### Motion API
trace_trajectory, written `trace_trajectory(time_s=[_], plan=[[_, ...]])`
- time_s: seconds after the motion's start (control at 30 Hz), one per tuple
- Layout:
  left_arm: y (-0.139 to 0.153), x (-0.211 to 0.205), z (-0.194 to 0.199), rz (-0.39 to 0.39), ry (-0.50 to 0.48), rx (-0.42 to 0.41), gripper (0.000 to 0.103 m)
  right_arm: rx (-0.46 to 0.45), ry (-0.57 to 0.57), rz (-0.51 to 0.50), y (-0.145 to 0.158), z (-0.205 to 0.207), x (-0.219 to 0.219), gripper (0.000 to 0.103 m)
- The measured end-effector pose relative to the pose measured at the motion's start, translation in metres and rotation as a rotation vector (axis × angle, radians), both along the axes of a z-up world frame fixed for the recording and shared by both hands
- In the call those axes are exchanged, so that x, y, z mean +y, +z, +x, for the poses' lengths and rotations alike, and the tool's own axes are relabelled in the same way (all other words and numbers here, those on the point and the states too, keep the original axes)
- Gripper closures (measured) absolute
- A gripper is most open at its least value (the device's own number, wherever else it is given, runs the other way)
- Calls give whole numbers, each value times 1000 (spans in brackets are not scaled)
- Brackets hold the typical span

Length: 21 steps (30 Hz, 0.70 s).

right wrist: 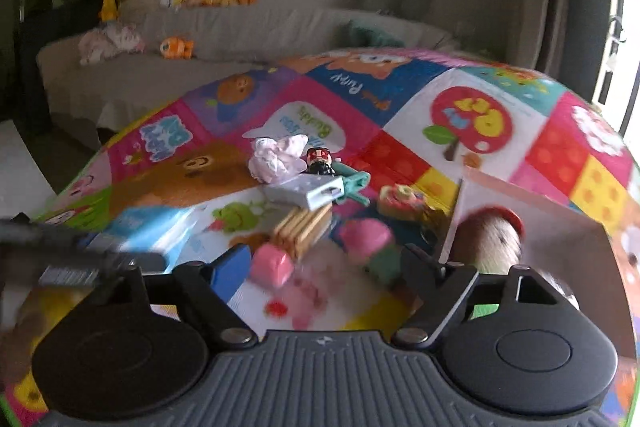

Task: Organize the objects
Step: 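Grasp the blue tissue pack with the left gripper while the right gripper grasps the white adapter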

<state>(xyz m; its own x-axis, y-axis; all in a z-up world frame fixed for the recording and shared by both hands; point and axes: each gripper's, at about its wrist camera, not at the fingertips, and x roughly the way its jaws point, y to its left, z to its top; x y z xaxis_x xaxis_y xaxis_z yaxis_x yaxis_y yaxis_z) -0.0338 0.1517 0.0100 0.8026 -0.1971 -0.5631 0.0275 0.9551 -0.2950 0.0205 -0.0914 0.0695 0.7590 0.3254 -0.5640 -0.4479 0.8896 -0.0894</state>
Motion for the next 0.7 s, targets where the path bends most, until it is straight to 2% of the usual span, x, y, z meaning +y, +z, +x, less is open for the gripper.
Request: trace_trajectory(time_s=[0.23, 0.37, 0.47, 0.53, 0.7], plan=[[-5, 8, -2, -46, -6, -23, 47, 78, 22, -97, -4, 91, 56, 21], [-7, 12, -3, -81, -5, -28, 47, 71, 49, -176, -24, 119, 84, 21], [-8, 16, -3, -105, -4, -29, 47, 115, 58, -205, -40, 133, 93, 23], [-8, 18, -3, -119, -4, -30, 47, 143, 72, -200, -42, 132, 92, 38], [-8, 19, -3, -134, -2, -31, 47, 138, 119, -177, -33, 98, 77, 54]])
